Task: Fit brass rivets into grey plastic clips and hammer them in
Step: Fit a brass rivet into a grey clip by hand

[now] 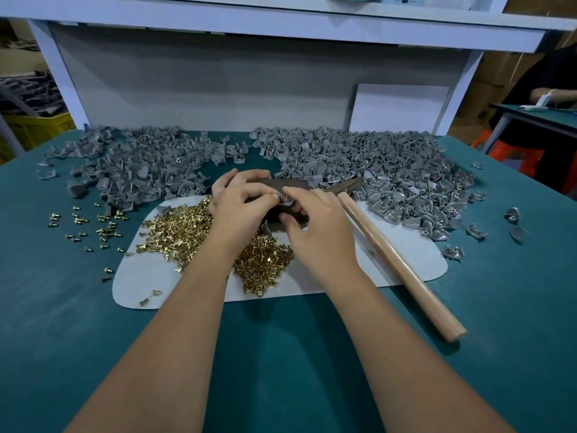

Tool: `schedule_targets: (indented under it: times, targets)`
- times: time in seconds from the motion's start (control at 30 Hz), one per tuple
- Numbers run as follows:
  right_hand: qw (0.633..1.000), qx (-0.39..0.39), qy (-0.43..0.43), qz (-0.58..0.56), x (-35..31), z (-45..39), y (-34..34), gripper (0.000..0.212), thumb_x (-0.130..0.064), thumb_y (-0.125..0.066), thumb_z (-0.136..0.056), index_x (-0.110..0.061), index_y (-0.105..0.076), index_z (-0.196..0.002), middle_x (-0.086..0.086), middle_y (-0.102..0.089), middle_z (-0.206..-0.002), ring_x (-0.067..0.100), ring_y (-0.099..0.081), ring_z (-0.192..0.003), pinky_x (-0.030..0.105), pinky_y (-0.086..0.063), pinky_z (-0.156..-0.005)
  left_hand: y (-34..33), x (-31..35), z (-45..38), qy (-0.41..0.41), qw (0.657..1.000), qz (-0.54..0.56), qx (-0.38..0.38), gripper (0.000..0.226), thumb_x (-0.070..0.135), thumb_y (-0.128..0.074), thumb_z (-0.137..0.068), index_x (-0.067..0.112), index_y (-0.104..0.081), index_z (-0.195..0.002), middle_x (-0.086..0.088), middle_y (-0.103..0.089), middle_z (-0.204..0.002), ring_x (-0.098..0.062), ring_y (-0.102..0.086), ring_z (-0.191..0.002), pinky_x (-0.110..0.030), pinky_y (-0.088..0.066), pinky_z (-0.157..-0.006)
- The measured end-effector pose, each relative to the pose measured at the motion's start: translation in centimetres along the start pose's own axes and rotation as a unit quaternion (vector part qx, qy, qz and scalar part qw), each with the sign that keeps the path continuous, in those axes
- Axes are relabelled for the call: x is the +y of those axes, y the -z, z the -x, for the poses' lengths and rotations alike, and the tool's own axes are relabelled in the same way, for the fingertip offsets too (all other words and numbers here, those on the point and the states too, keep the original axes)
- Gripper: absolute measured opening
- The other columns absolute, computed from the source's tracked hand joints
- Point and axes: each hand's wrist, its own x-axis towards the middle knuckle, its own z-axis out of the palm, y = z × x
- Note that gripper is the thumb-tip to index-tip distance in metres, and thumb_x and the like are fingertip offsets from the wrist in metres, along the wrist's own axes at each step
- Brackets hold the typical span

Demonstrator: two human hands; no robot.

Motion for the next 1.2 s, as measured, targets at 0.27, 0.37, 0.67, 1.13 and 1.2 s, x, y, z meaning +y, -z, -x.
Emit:
schedule_targets:
  times: [0.27,0.37,0.67,1.13,1.2]
  targets:
    - [0.998,0.046,0.035,0.021,0.05,-0.06,0.16,0.023,-0.009,-0.073,-0.08,-0.011,-0.07,-0.103,0.0,-0.066,-0.089,0.02,-0.054,-0.089,0.021,-0.036,-0.075,0.06,-0.4,-0.02,-0.014,0.999,0.033,-0.04,0.026,0.016,-0.068,-0.084,0.037,-0.072,-0.07,0.02,-0.058,-0.126,-0.011,-0.02,-0.135,0.005,-0.017,-0.089]
    - [0.997,0.059,0.051,0.027,0.07,0.0,0.25,0.021,-0.007,-0.075,-0.077,-0.009,-0.071,-0.098,0.001,-0.067,-0.085,0.021,-0.055,-0.084,0.02,-0.035,-0.073,-0.03,-0.5,-0.13,-0.018,0.998,0.03,-0.045,0.024,0.018,-0.068,-0.084,0.038,-0.072,-0.071,0.022,-0.057,-0.126,-0.01,-0.019,-0.135,-0.019,-0.014,-0.102]
    - [0.995,0.078,0.064,0.025,0.13,-0.01,0.28,0.021,-0.005,-0.078,-0.072,-0.011,-0.071,-0.091,-0.001,-0.064,-0.076,0.016,-0.052,-0.076,0.013,-0.027,-0.066,0.03,-0.35,-0.11,-0.023,0.999,0.013,-0.042,0.012,0.039,-0.06,-0.07,0.04,-0.072,-0.073,0.025,-0.055,-0.129,-0.011,-0.022,-0.136,-0.05,-0.013,-0.115]
    - [0.996,0.073,0.038,0.021,0.24,0.04,-0.03,0.019,-0.011,-0.08,-0.071,-0.016,-0.07,-0.087,-0.001,-0.065,-0.071,0.015,-0.055,-0.072,0.022,-0.036,-0.06,-0.15,-0.59,-0.15,-0.023,0.999,0.01,-0.042,0.018,0.02,-0.068,-0.086,0.035,-0.074,-0.078,0.025,-0.053,-0.132,-0.007,-0.018,-0.136,-0.034,-0.01,-0.111]
    - [0.996,0.074,0.037,0.019,0.31,0.0,-0.07,0.019,-0.011,-0.079,-0.071,-0.015,-0.07,-0.087,0.0,-0.064,-0.07,0.015,-0.054,-0.072,0.021,-0.034,-0.059,-0.17,-0.48,-0.12,-0.02,0.999,0.018,-0.042,0.018,0.019,-0.068,-0.085,0.034,-0.074,-0.077,0.024,-0.053,-0.133,-0.007,-0.018,-0.136,-0.029,-0.01,-0.107]
